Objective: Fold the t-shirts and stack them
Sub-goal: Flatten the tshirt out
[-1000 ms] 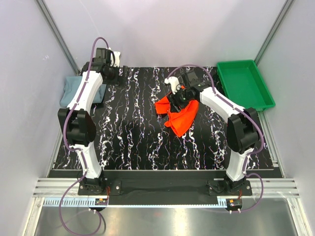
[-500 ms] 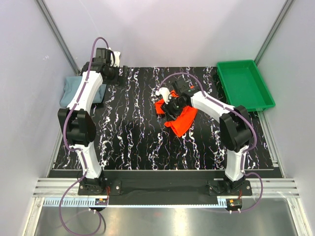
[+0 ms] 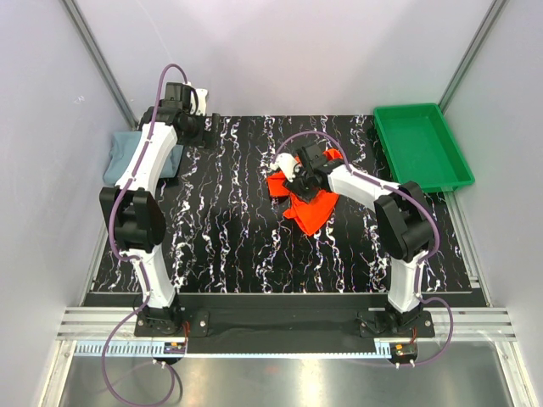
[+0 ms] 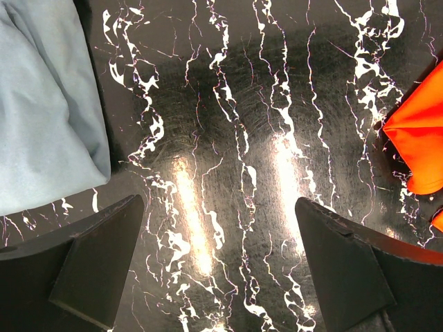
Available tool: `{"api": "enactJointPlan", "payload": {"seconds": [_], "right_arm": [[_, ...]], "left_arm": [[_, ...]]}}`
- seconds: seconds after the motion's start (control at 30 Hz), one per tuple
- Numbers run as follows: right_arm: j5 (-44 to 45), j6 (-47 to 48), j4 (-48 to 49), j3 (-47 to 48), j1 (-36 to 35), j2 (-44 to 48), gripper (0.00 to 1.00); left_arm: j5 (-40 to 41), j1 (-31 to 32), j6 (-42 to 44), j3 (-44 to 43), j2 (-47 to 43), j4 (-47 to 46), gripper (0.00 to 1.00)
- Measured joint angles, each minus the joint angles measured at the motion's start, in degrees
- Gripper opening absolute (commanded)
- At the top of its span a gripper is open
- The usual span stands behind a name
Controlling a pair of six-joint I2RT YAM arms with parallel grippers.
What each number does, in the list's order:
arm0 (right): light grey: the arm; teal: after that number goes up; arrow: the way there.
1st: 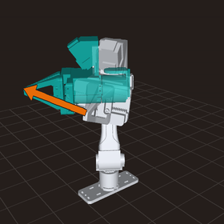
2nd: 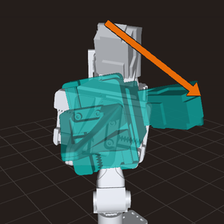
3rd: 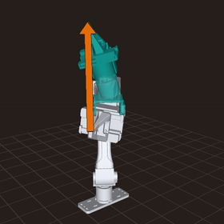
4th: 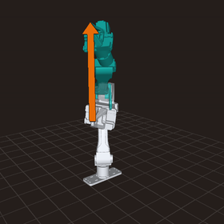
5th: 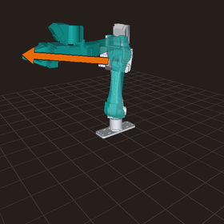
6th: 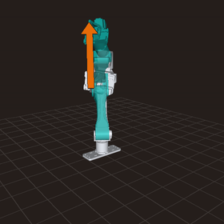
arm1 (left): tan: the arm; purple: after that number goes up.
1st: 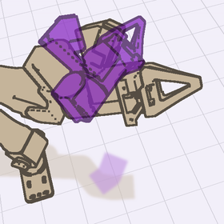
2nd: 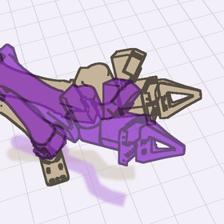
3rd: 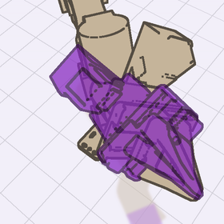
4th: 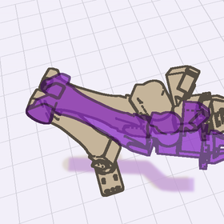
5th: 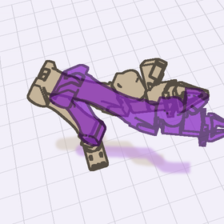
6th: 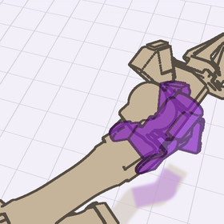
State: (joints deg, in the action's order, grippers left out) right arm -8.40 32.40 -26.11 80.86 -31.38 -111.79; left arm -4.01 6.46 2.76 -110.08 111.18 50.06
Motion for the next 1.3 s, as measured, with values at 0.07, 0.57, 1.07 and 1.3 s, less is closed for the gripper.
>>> {"api": "enactJointPlan", "payload": {"seconds": [0.07,0.57,1.07,1.3], "right_arm": [[1.49,0.48,1.11,-0.04,0.00,-0.13,0.22],[6.34,0.59,3.98,1.22,-0.02,-0.61,0.41],[3.23,-1.64,-0.83,4.59,0.17,-3.82,0.16],[-0.42,-3.30,-5.22,8.68,0.81,-5.53,0.00]], "left_arm": [[0.00,0.02,0.00,0.00,0.00,0.00,0.99],[-0.28,0.50,0.00,1.27,0.00,0.02,0.99],[-0.31,0.57,0.00,1.27,0.00,0.02,0.99],[-0.28,0.68,0.02,1.29,0.00,0.02,0.99]]}}
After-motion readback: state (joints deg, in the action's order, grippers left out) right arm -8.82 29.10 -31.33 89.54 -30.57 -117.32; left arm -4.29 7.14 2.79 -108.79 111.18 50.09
